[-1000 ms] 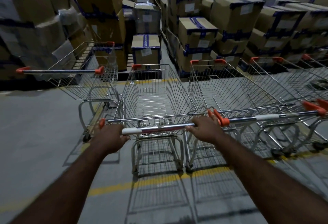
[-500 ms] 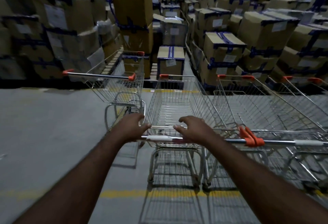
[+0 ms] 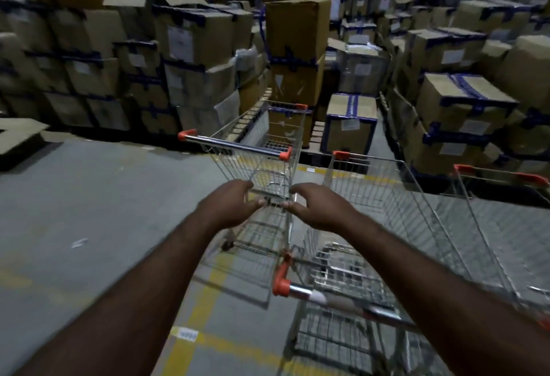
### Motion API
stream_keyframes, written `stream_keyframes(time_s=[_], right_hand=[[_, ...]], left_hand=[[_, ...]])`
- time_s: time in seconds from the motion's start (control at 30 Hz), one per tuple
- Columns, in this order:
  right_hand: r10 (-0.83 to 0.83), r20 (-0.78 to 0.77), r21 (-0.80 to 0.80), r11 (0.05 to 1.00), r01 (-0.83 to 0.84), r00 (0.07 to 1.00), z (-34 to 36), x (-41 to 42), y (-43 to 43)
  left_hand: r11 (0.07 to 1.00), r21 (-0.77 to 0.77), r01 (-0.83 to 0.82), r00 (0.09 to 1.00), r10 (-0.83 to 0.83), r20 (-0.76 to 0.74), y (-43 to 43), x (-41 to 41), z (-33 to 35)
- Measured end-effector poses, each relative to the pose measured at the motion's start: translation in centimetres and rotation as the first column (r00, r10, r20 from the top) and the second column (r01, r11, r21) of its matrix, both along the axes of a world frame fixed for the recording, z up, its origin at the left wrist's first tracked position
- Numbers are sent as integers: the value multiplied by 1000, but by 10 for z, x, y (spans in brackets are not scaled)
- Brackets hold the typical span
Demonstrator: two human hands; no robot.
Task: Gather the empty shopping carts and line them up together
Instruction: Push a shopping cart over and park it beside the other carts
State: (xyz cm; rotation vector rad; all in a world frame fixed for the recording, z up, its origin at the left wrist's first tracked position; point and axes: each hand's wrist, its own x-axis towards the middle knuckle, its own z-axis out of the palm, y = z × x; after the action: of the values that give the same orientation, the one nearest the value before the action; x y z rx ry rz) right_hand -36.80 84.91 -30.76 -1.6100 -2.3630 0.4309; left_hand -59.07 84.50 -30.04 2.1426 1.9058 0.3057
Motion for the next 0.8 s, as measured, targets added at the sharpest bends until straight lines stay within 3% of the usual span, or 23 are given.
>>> stream_keyframes(time_s=[0.3,0.8], right_hand=[[96,9,55,994,-96,995,19,-55,106],[-114,95,30,993,111,989,0,-185,235]], left_hand=[[996,89,-15,994,24,-106,96,-47,23],[990,41,135,983,-129,-130,265,-187,-8]])
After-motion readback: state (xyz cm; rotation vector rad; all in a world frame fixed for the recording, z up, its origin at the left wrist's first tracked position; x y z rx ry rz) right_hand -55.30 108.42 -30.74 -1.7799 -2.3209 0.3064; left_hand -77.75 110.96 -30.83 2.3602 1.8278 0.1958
